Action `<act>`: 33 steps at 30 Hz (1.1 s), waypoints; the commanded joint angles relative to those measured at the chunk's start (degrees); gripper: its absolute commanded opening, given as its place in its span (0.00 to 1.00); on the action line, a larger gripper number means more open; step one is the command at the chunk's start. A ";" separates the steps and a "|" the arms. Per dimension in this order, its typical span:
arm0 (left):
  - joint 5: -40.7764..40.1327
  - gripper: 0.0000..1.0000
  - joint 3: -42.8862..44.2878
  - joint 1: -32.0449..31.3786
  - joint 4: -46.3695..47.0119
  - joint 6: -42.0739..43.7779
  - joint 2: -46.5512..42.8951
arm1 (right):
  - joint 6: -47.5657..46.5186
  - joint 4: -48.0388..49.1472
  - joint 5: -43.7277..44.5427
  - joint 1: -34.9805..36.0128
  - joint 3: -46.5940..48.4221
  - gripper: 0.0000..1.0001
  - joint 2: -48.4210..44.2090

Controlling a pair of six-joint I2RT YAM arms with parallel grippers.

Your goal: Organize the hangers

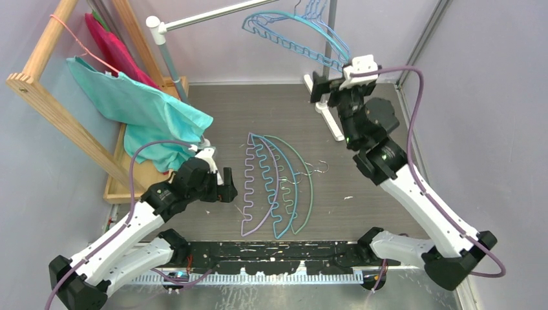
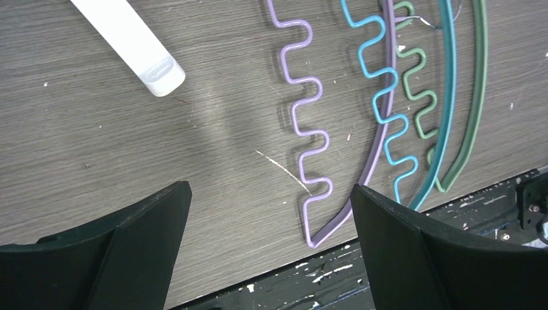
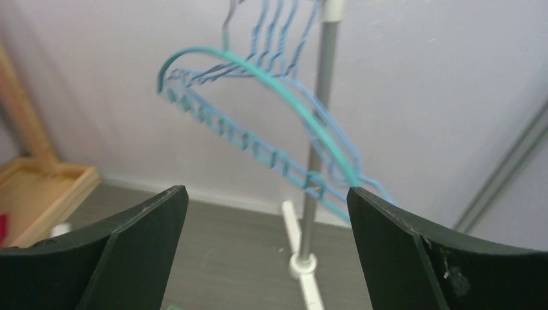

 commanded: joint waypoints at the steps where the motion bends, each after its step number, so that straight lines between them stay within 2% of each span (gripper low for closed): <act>1: -2.55 0.98 1.40 0.08 0.20 0.11 1.37 | 3.42 -5.98 5.30 10.05 -5.73 1.00 -3.32; 6: -2.06 0.98 1.15 0.08 0.97 -0.36 2.87 | 15.84 -12.02 8.55 17.09 -15.29 0.94 -4.05; 11: -0.90 0.98 0.60 0.08 2.42 -1.32 3.88 | 32.97 -20.67 6.17 17.33 -25.85 0.74 -5.06; 14: -0.57 0.98 0.06 0.12 3.53 -1.56 4.38 | 39.94 -22.99 1.34 17.31 -31.67 0.65 -5.96; 18: -0.42 0.98 0.00 0.08 4.62 -1.86 5.88 | 47.03 -20.51 -5.15 17.38 -38.89 0.61 -5.24; 22: 0.08 0.98 -0.17 0.08 5.52 -2.37 6.75 | 49.95 -14.56 -9.36 17.38 -44.25 0.60 -2.30; 33: 0.82 0.98 -1.55 0.09 5.77 -3.51 6.54 | 53.75 -3.37 -12.64 17.35 -50.05 0.60 7.34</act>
